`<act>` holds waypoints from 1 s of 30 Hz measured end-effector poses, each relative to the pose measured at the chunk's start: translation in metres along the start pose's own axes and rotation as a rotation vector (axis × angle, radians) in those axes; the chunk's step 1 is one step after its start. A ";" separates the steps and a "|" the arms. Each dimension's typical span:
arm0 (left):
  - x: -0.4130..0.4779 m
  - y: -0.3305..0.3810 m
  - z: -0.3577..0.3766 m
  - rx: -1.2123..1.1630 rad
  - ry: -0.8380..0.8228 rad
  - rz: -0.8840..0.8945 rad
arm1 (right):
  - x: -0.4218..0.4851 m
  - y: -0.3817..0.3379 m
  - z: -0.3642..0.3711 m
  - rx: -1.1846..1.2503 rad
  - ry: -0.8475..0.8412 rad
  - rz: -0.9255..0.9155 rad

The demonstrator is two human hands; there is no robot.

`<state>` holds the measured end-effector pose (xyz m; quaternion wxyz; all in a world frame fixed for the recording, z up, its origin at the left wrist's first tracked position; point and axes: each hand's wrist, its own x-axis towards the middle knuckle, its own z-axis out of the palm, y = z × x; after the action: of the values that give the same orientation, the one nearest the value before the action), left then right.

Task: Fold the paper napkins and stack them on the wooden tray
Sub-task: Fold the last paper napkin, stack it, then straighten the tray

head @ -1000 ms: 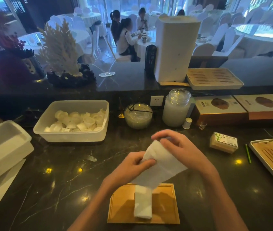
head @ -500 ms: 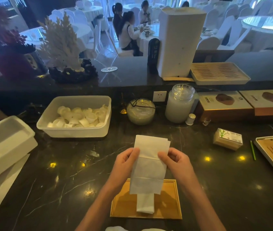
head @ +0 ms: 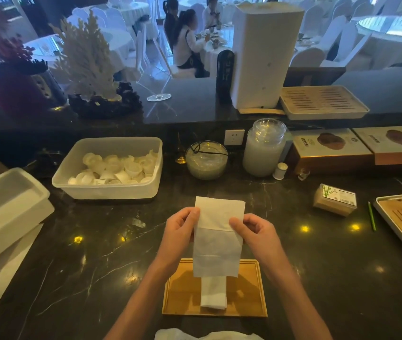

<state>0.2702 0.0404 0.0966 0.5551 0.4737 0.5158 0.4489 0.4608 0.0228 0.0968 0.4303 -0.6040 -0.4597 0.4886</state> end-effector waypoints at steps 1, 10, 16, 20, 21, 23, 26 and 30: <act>0.001 0.000 0.000 0.008 0.008 -0.006 | 0.001 0.001 0.000 0.000 -0.002 0.006; -0.001 0.006 -0.003 -0.022 -0.144 -0.059 | 0.010 -0.002 -0.007 0.062 0.006 0.003; 0.001 0.003 0.000 0.001 -0.053 -0.073 | 0.011 -0.003 -0.014 0.038 -0.152 0.051; 0.005 0.002 -0.003 -0.002 -0.059 -0.080 | 0.010 0.005 -0.014 0.058 -0.059 0.070; 0.005 0.002 -0.003 0.001 -0.081 -0.083 | 0.010 0.007 -0.014 0.064 -0.043 0.079; 0.005 0.001 -0.004 0.005 -0.106 -0.089 | 0.011 0.007 -0.014 0.076 -0.022 0.092; 0.005 0.001 -0.005 -0.004 -0.106 -0.083 | 0.013 0.007 -0.015 0.077 0.000 0.083; 0.004 0.002 -0.007 -0.004 -0.118 -0.051 | 0.013 0.008 -0.016 0.114 0.013 0.069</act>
<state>0.2634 0.0454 0.0975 0.5968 0.4848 0.4931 0.4070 0.4791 0.0330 0.0891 0.4498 -0.5970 -0.4072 0.5247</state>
